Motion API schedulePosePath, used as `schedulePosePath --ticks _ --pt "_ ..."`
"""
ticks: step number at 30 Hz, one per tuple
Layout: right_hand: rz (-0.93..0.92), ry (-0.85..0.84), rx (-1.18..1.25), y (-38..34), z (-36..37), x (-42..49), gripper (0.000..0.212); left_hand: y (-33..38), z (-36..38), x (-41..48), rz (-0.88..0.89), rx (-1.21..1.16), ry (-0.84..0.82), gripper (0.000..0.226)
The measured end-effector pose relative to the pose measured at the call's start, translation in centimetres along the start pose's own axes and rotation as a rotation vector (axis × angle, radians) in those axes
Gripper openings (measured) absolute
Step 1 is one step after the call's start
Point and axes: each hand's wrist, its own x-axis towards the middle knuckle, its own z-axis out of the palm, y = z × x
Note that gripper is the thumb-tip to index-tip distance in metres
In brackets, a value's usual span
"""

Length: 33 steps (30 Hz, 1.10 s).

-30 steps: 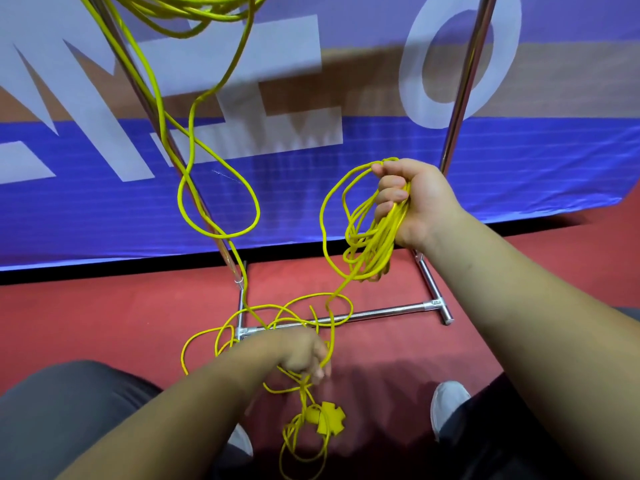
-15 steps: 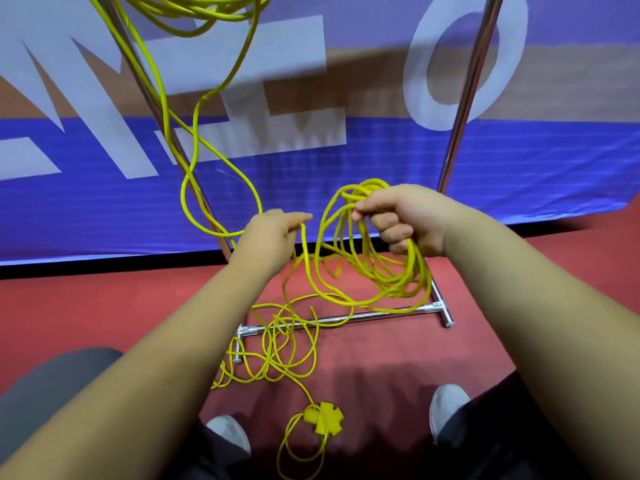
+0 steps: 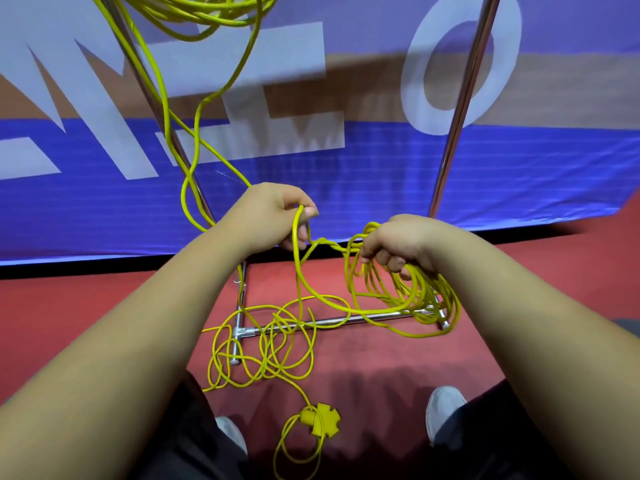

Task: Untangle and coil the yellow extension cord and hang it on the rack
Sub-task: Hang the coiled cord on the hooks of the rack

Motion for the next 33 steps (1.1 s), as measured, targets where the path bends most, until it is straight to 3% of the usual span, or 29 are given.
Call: schedulePosePath --ticks 4,7,9,11,12,16,20,26,28,30,33 --pt "-0.031 0.033 0.029 -0.2 0.0 0.0 0.011 0.6 -0.9 1.2 -0.297 -0.444 -0.179 0.036" --pt "-0.054 -0.013 0.003 -0.5 0.1 -0.2 0.012 0.6 -1.3 1.7 -0.419 -0.659 -0.16 0.032" --pt "-0.088 -0.102 -0.042 -0.5 0.2 -0.4 0.019 -0.4 -0.8 1.8 -0.368 -0.422 -0.071 0.023" --pt "-0.131 -0.202 -0.102 -0.5 0.5 -0.5 0.041 -1.7 -0.2 1.9 -0.265 -0.042 -0.009 0.035" --pt "-0.139 -0.233 -0.132 -0.6 0.8 -0.6 0.048 -1.8 0.2 1.8 -0.226 0.03 -0.011 0.031" --pt "-0.077 -0.256 -0.083 -0.6 1.7 0.1 0.047 -1.4 1.6 1.5 -0.262 -0.176 -0.028 0.024" --pt "0.029 -0.186 0.004 -0.3 1.9 1.0 0.013 -1.9 2.4 1.3 -0.363 -0.371 0.008 0.029" --pt "-0.076 -0.246 -0.257 0.0 2.6 1.0 0.023 -2.0 3.0 1.7 -0.401 -0.558 0.055 0.026" --pt "-0.051 -0.235 -0.162 0.0 2.9 1.5 0.027 -1.7 3.3 1.7 -0.415 -0.578 0.044 0.023" --pt "0.029 -0.219 -0.003 0.0 2.8 2.4 0.047 -1.3 3.6 1.4 -0.435 -0.599 0.011 0.022" --pt "0.156 -0.305 0.211 0.0 2.3 3.2 0.063 -0.9 4.0 0.9 -0.427 -0.617 -0.075 0.023"
